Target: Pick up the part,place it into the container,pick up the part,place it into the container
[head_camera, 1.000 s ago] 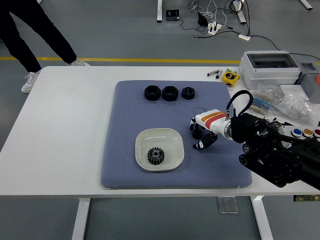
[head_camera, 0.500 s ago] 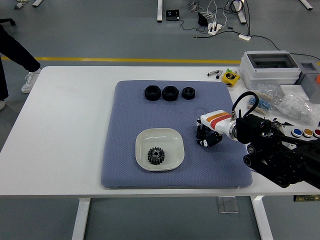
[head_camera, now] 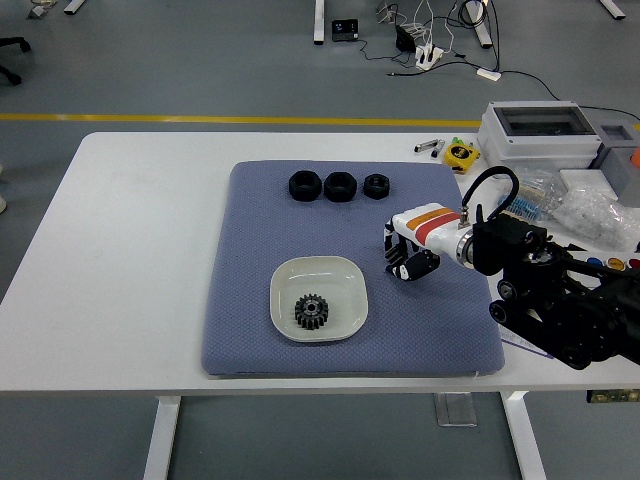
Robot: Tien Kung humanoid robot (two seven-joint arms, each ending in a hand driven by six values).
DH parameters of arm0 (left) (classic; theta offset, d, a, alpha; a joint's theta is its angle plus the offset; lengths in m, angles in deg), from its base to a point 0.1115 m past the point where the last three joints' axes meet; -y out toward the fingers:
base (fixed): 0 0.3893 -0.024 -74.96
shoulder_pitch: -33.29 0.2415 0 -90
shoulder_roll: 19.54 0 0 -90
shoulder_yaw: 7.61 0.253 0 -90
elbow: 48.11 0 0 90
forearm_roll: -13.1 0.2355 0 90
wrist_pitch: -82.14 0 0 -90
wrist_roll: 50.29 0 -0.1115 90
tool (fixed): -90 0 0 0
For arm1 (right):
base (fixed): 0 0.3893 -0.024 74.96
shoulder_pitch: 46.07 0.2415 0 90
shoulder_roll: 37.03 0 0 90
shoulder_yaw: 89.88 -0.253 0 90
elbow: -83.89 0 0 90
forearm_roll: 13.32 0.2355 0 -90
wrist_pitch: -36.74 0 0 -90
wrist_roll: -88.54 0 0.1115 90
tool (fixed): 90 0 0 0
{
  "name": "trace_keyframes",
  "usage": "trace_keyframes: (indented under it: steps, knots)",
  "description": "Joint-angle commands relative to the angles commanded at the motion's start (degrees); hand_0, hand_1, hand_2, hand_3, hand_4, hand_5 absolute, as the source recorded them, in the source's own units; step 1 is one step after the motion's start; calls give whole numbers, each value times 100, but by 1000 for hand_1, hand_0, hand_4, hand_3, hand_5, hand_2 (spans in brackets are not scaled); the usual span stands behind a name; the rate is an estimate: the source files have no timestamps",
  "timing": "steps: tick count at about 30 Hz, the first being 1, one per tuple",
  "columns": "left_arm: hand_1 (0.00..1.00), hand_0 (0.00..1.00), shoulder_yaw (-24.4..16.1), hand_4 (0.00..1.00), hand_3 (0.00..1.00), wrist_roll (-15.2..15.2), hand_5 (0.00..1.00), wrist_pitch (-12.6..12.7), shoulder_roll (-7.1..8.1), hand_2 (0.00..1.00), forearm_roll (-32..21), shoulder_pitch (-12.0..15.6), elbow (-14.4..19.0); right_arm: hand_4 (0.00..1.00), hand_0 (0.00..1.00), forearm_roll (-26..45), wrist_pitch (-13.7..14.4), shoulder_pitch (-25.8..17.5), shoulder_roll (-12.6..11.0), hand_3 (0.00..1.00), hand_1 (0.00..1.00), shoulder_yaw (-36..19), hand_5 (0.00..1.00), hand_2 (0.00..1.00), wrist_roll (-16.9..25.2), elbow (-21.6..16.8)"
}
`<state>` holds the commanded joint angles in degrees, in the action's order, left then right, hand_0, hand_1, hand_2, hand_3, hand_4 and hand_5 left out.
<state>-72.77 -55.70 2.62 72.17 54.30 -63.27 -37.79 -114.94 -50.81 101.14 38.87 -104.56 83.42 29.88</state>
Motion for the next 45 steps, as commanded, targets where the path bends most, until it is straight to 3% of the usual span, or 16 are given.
trace_keyframes:
  steps: [17, 29, 30, 45]
  knots:
    - [616, 710, -34, 614, 564, 3, 692, 4, 20, 637, 9, -21, 0, 617, 300, 31, -151, 185, -91, 452, 396, -167, 284, 455, -115, -331]
    - [614, 710, -13, 616, 564, 5, 694, 12, 19, 638, -2, -24, 0, 627, 351, 226, -337, 97, -50, 496, 423, -85, 250, 486, -217, 36]
    - [613, 710, -10, 615, 564, 5, 693, 12, 19, 638, -3, -25, 0, 832, 514, 219, -347, 96, -46, 828, 594, -76, 312, 703, -228, 74]
    - [614, 710, -10, 616, 564, 4, 691, 14, 14, 638, 17, -29, 0, 857, 532, 100, -160, 90, 2, 887, 638, 7, 297, 753, -138, 170]
